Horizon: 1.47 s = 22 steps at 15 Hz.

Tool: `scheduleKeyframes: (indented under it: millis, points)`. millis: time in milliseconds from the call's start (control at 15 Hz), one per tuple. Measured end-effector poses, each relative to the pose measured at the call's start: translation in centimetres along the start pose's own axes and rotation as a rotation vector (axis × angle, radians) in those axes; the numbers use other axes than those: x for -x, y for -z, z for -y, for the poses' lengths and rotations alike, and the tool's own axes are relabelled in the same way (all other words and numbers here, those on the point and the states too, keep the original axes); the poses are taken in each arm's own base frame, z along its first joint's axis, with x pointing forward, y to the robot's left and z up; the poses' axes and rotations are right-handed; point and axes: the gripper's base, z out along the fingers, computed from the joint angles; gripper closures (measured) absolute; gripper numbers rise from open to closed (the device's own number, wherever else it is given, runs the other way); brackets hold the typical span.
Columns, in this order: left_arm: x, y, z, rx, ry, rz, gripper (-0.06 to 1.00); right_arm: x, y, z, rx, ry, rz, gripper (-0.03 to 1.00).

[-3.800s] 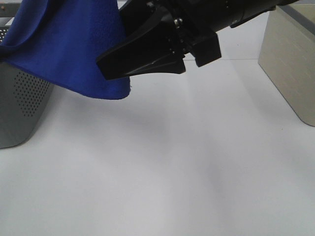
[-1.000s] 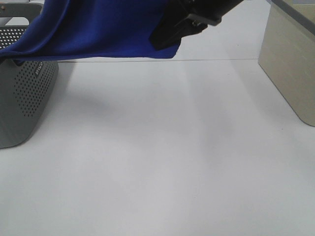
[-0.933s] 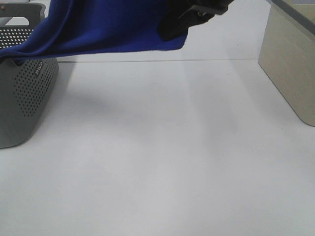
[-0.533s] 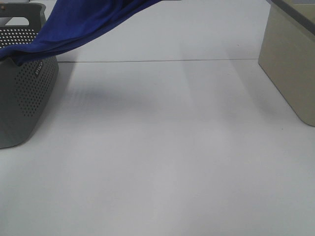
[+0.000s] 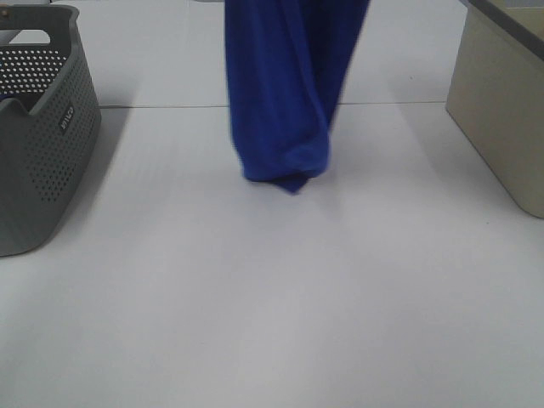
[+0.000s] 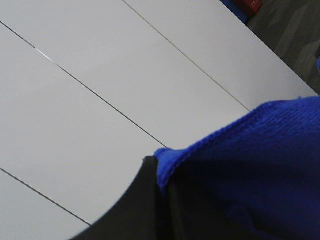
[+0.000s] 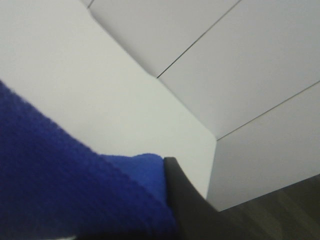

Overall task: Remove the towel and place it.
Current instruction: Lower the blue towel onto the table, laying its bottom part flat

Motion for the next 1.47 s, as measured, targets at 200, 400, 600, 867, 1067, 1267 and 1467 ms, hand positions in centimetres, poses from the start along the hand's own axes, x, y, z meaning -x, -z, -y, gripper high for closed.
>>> scheduleKeyframes:
  millis: [200,400,600,867,1067,1267,1467]
  points:
    - [-0.4,-1.0,0.2,0.058,-0.049,0.032,0.94,0.7,0.1,1.3,-0.139,-0.006,0.073,0.95]
    - [-0.5,-1.8,0.3,0.130,-0.094,0.088,0.94,0.8,0.2,1.6,-0.181,0.015,0.085,0.95]
    - [-2.0,-3.0,0.2,0.196,-0.142,0.109,0.94,1.5,0.3,1.9,-0.220,0.039,0.166,0.95]
    - [-5.4,-4.0,-1.0,0.245,-0.157,0.061,0.94,2.1,-1.1,1.2,-0.212,0.022,0.253,0.95]
    - [-8.6,-5.4,-1.4,0.337,-0.175,0.085,0.94,1.7,-5.5,-1.3,-0.161,0.061,0.316,0.95]
    - [-11.3,-6.5,-1.2,0.404,-0.150,0.124,0.94,0.6,-8.3,-1.6,-0.150,0.075,0.371,0.95]
    - [-13.9,-7.9,-0.1,0.424,-0.135,0.135,0.94,-0.3,-10.4,-0.6,-0.165,0.047,0.409,0.95]
